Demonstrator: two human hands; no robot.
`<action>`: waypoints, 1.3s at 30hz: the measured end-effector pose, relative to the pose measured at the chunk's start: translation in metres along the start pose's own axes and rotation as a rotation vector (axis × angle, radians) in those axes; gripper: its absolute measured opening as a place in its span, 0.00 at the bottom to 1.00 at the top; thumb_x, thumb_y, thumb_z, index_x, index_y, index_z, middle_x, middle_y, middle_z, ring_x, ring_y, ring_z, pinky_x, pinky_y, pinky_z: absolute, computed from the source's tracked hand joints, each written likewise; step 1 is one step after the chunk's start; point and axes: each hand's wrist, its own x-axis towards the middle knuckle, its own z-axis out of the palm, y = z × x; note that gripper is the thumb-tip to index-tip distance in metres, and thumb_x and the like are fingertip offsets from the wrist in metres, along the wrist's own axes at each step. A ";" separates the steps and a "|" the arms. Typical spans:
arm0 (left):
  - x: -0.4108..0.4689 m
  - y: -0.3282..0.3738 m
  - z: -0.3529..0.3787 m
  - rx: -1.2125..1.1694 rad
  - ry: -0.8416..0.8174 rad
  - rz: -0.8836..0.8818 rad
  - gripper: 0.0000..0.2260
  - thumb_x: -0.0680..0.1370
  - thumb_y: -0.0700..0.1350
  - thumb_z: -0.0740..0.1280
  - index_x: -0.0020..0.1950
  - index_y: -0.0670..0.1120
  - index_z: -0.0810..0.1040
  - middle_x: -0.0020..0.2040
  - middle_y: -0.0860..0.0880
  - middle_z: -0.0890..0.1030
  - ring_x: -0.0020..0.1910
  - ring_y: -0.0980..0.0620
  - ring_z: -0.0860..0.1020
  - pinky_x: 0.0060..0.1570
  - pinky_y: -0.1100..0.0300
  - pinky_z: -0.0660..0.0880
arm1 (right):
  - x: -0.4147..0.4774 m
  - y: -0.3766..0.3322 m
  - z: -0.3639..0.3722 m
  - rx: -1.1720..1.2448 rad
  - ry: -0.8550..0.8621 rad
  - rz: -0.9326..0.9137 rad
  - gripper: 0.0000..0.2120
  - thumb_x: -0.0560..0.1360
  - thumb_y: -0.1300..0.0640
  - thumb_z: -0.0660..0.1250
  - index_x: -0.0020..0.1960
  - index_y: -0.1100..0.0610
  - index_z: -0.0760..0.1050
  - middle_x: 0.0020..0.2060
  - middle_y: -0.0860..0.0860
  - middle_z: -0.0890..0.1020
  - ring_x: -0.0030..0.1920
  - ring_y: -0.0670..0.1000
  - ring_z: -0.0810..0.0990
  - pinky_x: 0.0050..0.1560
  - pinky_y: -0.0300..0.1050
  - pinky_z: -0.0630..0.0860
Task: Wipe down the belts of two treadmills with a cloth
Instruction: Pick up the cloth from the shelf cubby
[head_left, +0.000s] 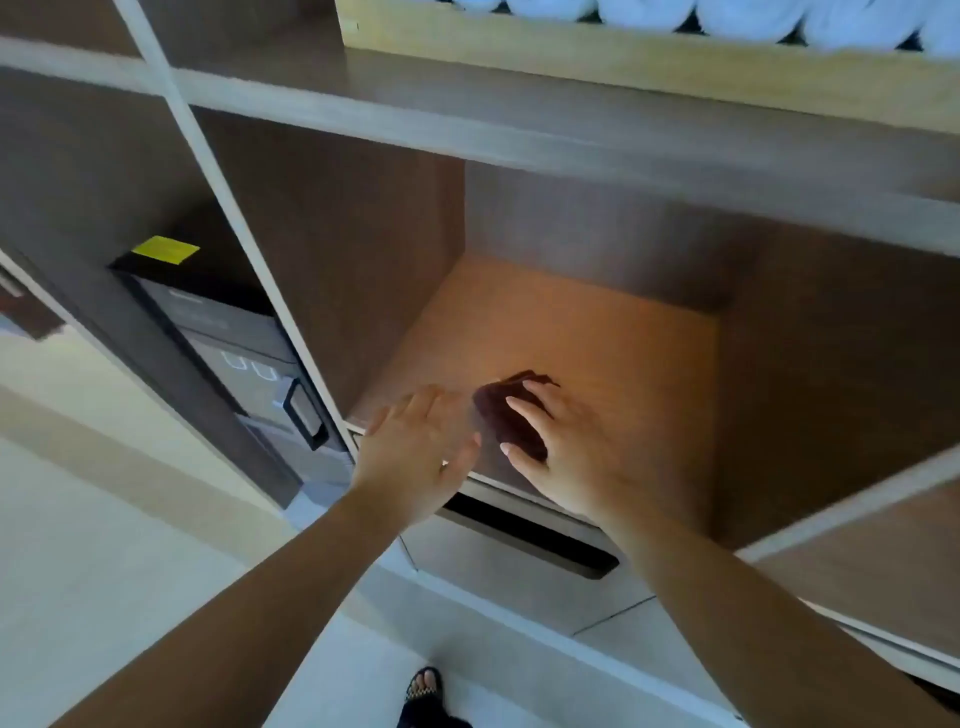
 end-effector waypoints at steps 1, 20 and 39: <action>0.005 -0.005 0.002 -0.020 -0.001 0.024 0.17 0.75 0.55 0.57 0.61 0.51 0.71 0.57 0.50 0.76 0.54 0.47 0.76 0.52 0.53 0.71 | 0.003 0.001 0.005 -0.006 -0.036 0.030 0.29 0.76 0.38 0.59 0.72 0.51 0.66 0.73 0.52 0.65 0.74 0.55 0.60 0.72 0.55 0.58; 0.060 -0.056 0.049 0.014 -0.211 0.249 0.22 0.75 0.59 0.55 0.64 0.50 0.71 0.58 0.52 0.77 0.57 0.53 0.75 0.52 0.54 0.75 | 0.006 -0.021 0.045 -0.093 -0.056 0.642 0.33 0.73 0.32 0.51 0.75 0.41 0.50 0.77 0.47 0.51 0.76 0.53 0.46 0.68 0.64 0.55; 0.076 -0.042 0.051 -0.105 -0.303 0.384 0.22 0.77 0.57 0.57 0.70 0.52 0.65 0.65 0.54 0.71 0.62 0.55 0.70 0.57 0.56 0.72 | -0.014 -0.020 0.034 0.044 0.099 0.749 0.24 0.76 0.45 0.61 0.72 0.44 0.65 0.72 0.44 0.66 0.74 0.52 0.59 0.67 0.60 0.67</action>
